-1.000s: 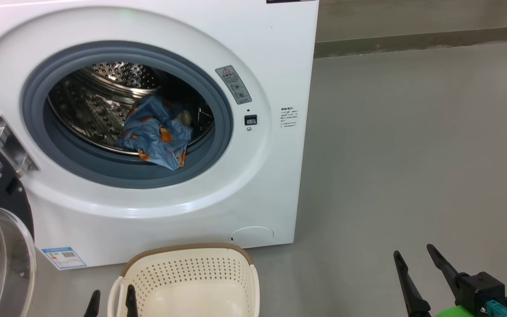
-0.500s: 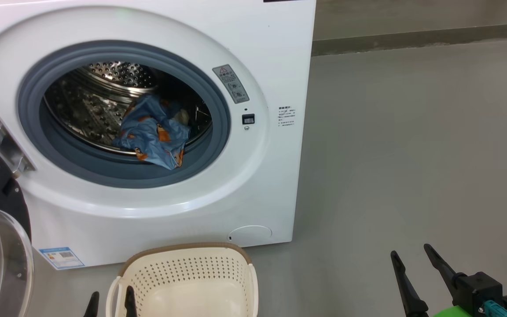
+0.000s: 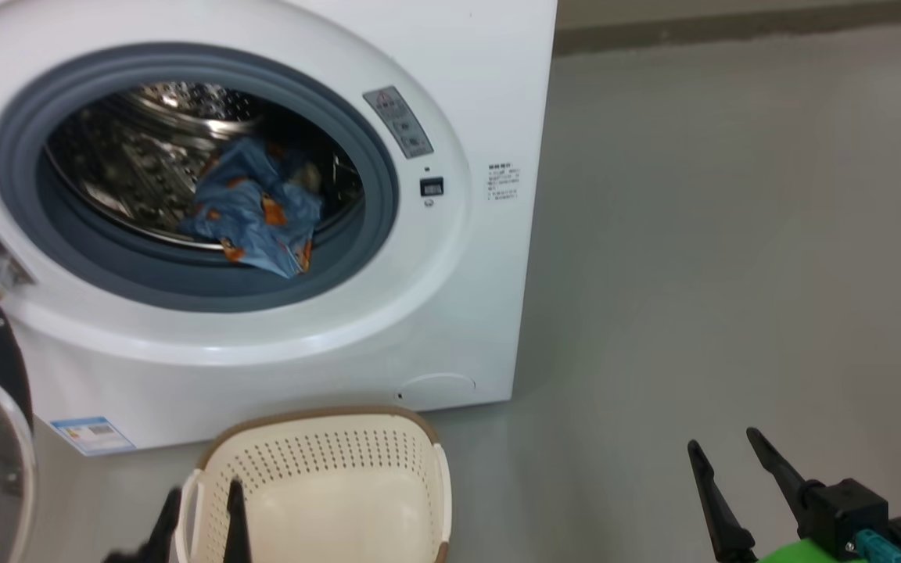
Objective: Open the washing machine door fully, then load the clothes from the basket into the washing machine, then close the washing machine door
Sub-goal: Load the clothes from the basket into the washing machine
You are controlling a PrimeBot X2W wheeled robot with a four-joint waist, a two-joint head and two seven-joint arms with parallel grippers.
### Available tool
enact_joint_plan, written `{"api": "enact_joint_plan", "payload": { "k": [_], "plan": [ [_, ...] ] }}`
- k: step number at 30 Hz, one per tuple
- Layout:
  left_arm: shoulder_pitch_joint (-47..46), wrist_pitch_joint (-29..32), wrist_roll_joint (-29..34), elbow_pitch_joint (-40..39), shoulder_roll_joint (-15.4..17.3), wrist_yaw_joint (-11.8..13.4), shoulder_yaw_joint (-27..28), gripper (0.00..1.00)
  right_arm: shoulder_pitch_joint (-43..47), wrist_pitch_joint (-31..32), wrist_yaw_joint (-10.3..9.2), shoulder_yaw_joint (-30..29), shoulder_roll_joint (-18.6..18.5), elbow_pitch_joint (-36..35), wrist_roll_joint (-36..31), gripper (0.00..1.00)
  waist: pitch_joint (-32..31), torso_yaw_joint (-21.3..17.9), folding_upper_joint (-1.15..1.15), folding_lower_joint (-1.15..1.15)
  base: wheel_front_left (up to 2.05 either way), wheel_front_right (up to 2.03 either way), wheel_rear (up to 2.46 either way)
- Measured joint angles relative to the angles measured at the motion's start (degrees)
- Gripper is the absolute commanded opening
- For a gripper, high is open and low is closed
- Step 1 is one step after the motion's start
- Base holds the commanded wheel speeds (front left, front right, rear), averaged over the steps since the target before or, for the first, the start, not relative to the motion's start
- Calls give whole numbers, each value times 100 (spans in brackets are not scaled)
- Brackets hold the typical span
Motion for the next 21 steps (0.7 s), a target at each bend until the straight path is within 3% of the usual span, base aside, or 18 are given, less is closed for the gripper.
{"api": "enact_joint_plan", "payload": {
  "k": [11, 21],
  "plan": [
    [-1817, 726, -97, 722, 170, -311, -38, 100, -644, -220, 0, 20, 21, 7, 62, 100, 899, -198, 0, 1, 0, 0, 0],
    [-3675, 1640, -86, 1466, 795, -513, 54, 100, -1347, -723, 0, 182, 79, 412, 281, 100, 1857, -520, 0, 2, 0, 0, 0]
  ]
}}
